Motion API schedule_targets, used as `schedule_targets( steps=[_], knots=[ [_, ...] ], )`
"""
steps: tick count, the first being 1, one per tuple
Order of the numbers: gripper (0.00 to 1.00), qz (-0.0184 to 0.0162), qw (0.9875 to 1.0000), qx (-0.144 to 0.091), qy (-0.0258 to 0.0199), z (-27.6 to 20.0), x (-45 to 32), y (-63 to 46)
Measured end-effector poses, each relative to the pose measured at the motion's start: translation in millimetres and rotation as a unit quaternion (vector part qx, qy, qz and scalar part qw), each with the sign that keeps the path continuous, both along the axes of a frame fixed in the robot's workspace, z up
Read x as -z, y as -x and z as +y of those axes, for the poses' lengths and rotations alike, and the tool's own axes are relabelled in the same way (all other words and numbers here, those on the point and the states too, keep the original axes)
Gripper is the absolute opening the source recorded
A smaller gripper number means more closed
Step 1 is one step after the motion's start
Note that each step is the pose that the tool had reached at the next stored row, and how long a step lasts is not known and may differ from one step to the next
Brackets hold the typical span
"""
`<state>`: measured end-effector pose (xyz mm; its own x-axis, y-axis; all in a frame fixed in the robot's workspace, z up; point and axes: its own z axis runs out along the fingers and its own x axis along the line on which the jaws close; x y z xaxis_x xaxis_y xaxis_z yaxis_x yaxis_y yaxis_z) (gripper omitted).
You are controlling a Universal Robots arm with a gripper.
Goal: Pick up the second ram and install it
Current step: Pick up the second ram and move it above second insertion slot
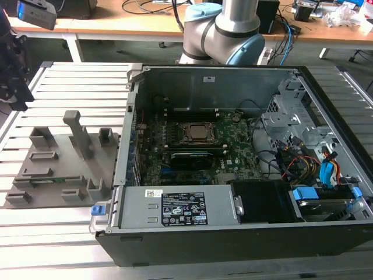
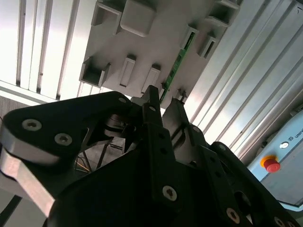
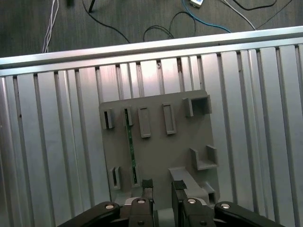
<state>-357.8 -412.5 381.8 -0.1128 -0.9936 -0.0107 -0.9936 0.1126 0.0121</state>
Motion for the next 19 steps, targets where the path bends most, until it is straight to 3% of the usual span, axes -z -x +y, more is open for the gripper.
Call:
schedule_targets(
  steps=[19],
  knots=[
    [0.3,0.0,1.0,0.0,0.0,-1.1,22.9,0.0]
  ],
)
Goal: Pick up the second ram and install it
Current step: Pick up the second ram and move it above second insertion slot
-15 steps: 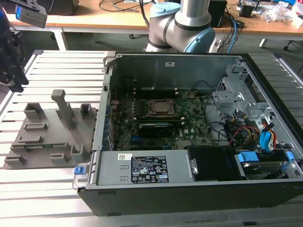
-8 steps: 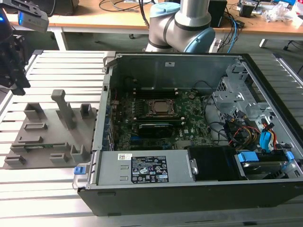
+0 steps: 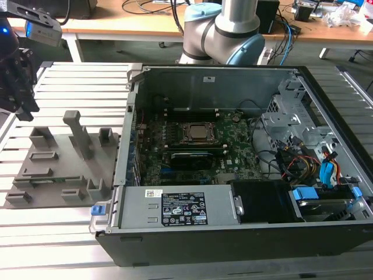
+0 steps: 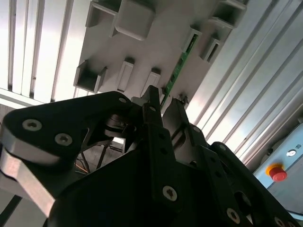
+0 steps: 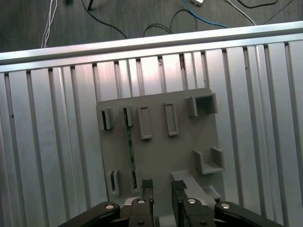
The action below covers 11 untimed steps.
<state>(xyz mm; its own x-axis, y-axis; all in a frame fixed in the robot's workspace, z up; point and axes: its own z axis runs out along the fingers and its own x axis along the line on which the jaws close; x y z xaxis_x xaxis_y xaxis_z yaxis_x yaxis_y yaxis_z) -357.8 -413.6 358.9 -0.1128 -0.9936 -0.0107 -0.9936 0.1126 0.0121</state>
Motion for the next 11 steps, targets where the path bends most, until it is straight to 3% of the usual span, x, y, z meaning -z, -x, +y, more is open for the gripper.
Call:
schedule_targets(
  steps=[11],
  knots=[
    [0.3,0.0,1.0,0.0,0.0,-0.1,13.5,0.0]
  ],
)
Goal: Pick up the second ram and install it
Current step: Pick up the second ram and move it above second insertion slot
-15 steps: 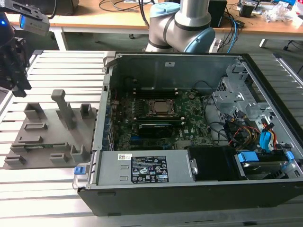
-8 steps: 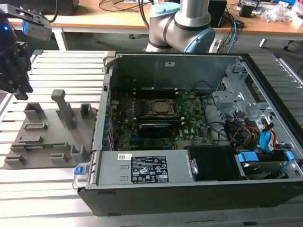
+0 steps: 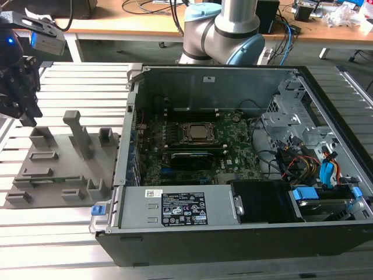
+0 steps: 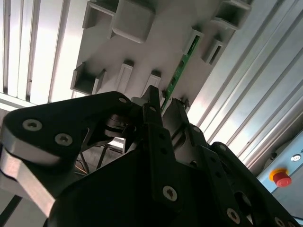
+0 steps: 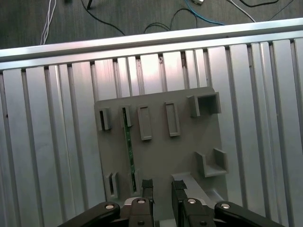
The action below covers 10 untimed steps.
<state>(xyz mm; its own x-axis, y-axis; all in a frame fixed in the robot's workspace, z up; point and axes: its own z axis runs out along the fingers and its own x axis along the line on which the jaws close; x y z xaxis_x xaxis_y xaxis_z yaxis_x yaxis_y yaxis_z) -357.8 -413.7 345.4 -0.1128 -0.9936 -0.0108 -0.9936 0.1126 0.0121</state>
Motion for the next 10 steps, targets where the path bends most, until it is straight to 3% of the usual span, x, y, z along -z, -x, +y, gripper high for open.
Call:
schedule_targets(
  steps=[10],
  knots=[
    [0.3,0.0,1.0,0.0,0.0,0.0,10.0,0.0]
  ],
)
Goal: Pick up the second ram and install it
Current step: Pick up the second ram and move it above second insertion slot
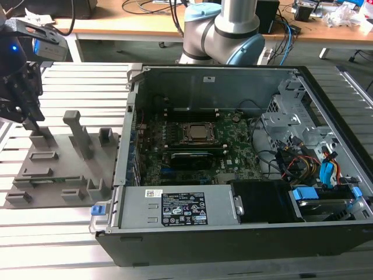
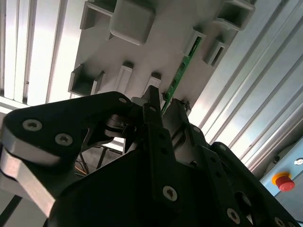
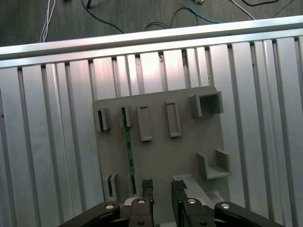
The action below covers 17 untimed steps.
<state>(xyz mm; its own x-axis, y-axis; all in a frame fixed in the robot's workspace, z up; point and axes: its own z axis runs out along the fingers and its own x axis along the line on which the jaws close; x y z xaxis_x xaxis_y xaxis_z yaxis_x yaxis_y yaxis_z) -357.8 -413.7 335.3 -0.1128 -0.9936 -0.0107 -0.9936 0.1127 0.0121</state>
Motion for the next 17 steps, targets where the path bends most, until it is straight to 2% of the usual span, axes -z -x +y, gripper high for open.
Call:
schedule_targets(
  steps=[17],
  knots=[
    [0.3,0.0,1.0,0.0,0.0,-0.2,17.0,0.0]
  ],
)
